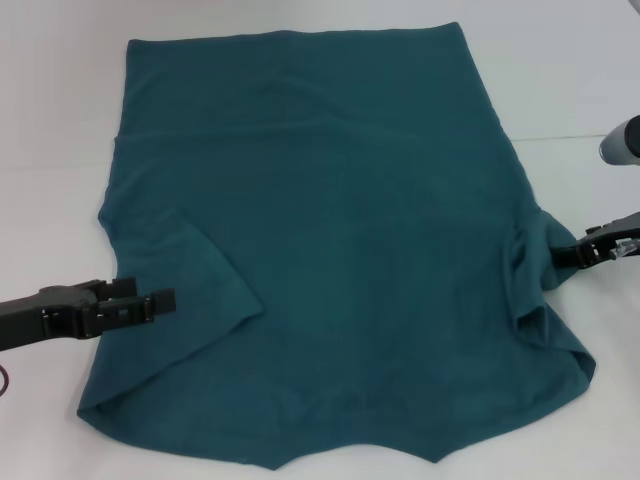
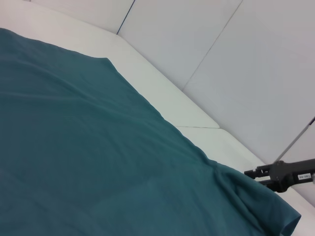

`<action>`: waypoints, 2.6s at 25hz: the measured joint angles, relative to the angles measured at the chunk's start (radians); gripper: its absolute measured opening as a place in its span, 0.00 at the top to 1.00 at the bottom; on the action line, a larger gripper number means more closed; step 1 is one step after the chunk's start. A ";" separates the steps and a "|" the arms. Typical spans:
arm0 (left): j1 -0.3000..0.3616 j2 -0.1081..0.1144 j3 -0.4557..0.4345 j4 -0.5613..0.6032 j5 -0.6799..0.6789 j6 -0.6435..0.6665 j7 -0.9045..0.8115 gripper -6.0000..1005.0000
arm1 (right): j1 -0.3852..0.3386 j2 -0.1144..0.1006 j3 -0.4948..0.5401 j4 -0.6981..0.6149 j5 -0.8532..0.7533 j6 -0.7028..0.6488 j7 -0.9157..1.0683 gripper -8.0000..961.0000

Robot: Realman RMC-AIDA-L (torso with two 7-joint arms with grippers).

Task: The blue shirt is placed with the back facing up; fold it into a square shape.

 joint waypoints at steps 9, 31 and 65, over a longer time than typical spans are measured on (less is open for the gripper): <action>-0.001 0.000 -0.001 0.000 0.000 0.000 -0.006 0.07 | 0.004 -0.001 -0.022 0.011 0.000 0.025 0.000 0.30; -0.004 0.000 -0.002 -0.002 0.000 -0.004 -0.007 0.07 | 0.020 -0.002 -0.043 0.041 -0.023 0.029 0.008 0.67; -0.019 0.009 0.003 0.003 0.000 -0.002 0.006 0.07 | -0.063 -0.028 0.221 -0.011 0.179 -0.102 0.059 0.49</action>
